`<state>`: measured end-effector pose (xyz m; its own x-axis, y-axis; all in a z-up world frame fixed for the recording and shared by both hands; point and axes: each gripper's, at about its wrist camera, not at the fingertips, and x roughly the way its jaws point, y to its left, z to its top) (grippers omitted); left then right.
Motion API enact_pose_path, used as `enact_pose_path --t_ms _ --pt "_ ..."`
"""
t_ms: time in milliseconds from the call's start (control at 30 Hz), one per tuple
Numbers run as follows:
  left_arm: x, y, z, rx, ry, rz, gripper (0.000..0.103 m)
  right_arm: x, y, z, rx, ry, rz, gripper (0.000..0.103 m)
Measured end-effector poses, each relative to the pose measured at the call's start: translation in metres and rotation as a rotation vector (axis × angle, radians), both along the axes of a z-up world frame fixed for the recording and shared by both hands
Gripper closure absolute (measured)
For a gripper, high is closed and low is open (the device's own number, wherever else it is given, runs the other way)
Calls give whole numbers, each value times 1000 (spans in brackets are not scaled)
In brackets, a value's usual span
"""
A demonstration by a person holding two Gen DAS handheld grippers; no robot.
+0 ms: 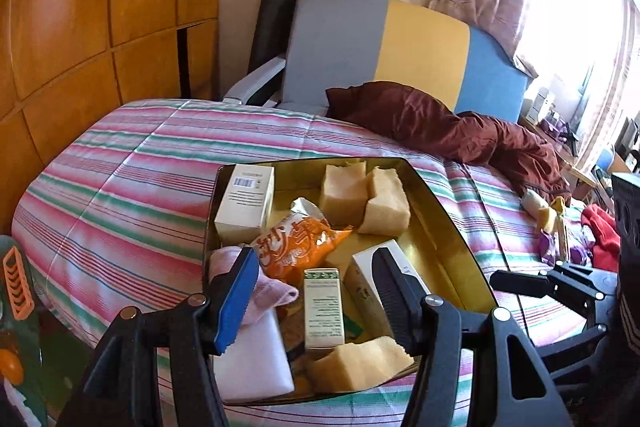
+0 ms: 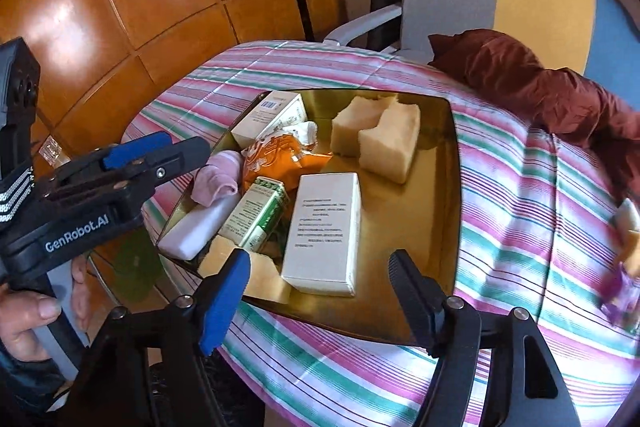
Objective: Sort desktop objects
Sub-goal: 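Move both grippers back over the remaining items on the bedspread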
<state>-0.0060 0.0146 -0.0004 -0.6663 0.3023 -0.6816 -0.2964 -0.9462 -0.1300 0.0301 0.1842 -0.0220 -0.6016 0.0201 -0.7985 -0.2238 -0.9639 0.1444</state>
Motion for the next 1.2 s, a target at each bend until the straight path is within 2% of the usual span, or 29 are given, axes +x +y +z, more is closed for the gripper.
enact_pose_path --t_ms 233,667,867,1200 --pt "8 14 2 -21 10 -42 43 15 21 6 38 10 -68 31" --pt "14 50 5 -41 9 -142 43 57 102 17 131 -35 -264 31" --pt "17 72 2 -48 -2 -204 43 82 136 18 132 -59 -338 31" --pt "23 101 -6 -57 -33 -295 43 120 192 13 71 -94 -483 31"
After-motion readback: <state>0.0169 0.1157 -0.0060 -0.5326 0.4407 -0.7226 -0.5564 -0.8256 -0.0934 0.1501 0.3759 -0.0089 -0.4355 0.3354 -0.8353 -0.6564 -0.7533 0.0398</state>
